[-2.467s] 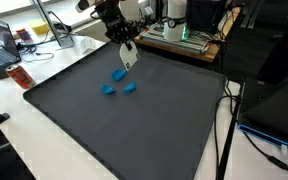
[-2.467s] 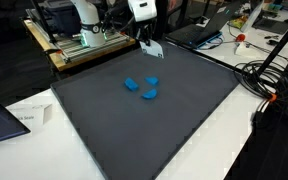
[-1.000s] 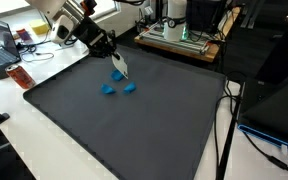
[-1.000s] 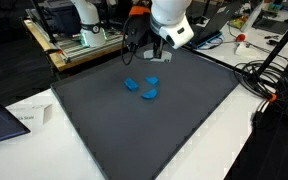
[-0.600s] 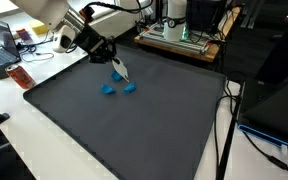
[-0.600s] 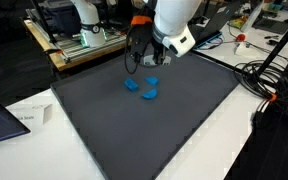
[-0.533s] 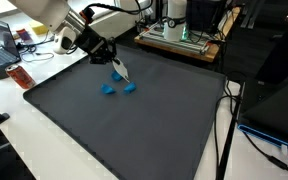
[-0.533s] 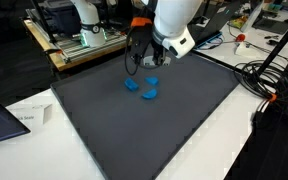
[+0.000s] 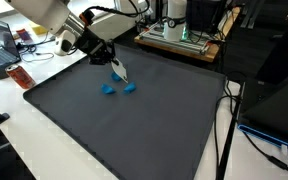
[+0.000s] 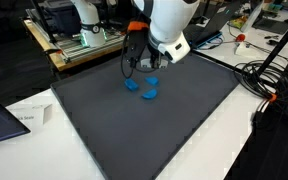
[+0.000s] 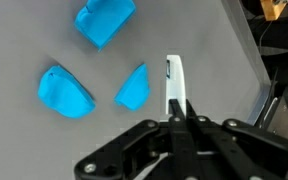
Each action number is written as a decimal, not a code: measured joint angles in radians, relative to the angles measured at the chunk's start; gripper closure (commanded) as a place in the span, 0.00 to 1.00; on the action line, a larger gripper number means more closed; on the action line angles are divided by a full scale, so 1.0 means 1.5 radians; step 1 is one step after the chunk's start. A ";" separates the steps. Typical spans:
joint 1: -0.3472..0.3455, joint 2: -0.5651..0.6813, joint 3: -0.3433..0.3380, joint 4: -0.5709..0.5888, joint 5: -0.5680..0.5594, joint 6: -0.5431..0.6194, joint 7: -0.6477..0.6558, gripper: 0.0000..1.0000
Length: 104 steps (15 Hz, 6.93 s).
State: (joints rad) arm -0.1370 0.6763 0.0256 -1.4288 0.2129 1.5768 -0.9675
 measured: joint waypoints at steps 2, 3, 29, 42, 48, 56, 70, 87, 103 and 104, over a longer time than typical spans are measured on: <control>-0.004 -0.009 -0.002 -0.018 0.000 0.018 0.022 0.99; -0.005 -0.015 -0.003 -0.030 0.000 0.029 0.033 0.99; -0.123 -0.205 -0.042 -0.381 0.225 0.298 0.181 0.99; -0.084 -0.361 -0.058 -0.555 0.272 0.402 0.256 0.99; -0.084 -0.368 -0.066 -0.554 0.343 0.329 0.157 0.99; -0.082 -0.368 -0.082 -0.554 0.346 0.273 0.133 0.99; 0.037 -0.444 -0.064 -0.568 0.101 0.456 0.646 0.99; 0.073 -0.480 -0.010 -0.556 -0.088 0.529 0.922 0.99; 0.105 -0.389 -0.008 -0.516 -0.258 0.609 1.121 0.99; 0.112 -0.384 -0.008 -0.511 -0.275 0.606 1.140 0.99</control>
State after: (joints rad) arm 0.0304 0.1002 0.0132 -2.1955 -0.2000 2.4856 0.7421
